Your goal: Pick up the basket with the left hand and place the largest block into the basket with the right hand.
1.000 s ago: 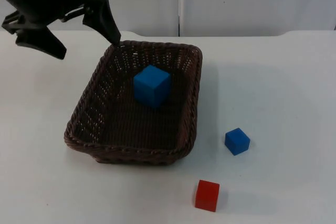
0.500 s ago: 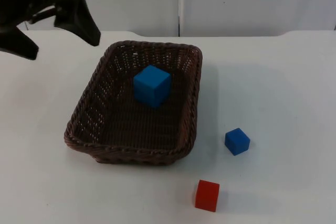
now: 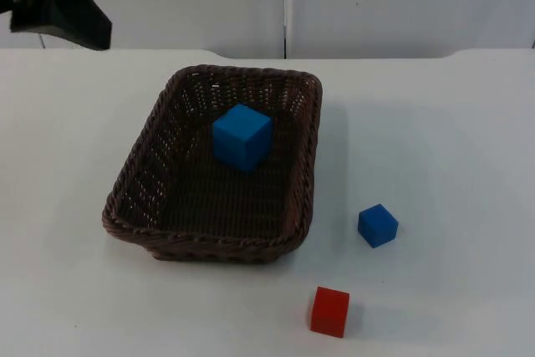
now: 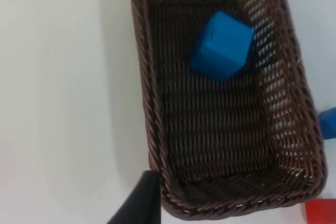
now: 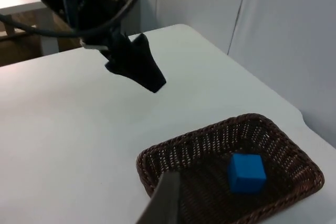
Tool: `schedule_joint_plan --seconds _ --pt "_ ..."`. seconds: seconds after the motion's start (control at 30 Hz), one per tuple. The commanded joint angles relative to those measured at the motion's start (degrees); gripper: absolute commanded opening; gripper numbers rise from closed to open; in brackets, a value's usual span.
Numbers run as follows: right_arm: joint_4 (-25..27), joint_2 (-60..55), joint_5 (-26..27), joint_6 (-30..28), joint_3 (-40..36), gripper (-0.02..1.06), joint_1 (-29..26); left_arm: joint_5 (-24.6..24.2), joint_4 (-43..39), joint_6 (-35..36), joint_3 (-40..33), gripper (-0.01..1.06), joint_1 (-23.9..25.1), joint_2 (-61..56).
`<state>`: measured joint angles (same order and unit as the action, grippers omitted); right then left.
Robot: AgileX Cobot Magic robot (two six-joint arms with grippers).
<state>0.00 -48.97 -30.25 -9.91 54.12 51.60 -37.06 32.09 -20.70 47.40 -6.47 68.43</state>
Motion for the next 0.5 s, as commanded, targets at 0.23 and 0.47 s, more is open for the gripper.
schedule_joint_plan --seconds 0.23,0.47 --pt "0.0 6.1 0.0 3.4 -6.2 0.79 0.1 0.1 -0.3 -1.6 -3.1 1.05 -0.4 -11.9" --pt "0.3 12.8 -0.6 5.6 -10.9 0.79 0.1 -1.2 -1.1 -1.6 -3.6 1.05 -0.4 -19.2"
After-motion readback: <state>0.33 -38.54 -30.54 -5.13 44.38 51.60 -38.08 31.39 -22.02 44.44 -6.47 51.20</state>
